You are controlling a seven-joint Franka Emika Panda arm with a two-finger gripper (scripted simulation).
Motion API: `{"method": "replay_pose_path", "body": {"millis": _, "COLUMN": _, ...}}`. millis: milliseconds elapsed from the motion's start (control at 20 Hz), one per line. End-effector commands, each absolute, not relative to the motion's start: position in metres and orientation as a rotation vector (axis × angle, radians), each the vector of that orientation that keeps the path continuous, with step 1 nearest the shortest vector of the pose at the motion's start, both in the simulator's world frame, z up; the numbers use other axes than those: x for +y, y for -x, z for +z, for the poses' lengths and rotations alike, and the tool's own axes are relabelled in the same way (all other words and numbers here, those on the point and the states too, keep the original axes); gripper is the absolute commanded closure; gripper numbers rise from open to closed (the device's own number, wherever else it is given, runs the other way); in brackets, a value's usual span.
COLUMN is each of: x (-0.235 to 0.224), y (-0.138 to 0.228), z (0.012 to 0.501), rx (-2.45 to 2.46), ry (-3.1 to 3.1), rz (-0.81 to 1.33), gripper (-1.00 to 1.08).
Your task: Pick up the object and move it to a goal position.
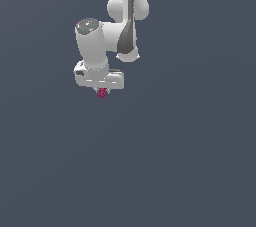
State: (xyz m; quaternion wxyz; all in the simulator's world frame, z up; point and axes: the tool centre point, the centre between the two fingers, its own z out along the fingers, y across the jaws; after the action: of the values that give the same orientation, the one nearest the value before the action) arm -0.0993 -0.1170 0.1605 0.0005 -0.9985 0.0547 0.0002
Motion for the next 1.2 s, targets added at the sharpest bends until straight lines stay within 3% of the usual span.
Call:
{"method": "replay_pose_path", "body": {"millis": 0, "x": -0.122, "y": 0.105, "z": 0.188, "rx": 0.172, "ry": 3.136, "rz": 0.0, "gripper": 1.08}}
{"method": "replay_pose_path", "body": {"millis": 700, "x": -0.151, "y": 0.132, "z": 0.333, "rx": 0.173, "ry": 3.136, "rz": 0.0, "gripper": 1.08}}
{"method": "replay_pose_path", "body": {"millis": 1150, "x": -0.163, "y": 0.141, "z": 0.395, "rx": 0.172, "ry": 3.137, "rz": 0.0, "gripper": 1.08}}
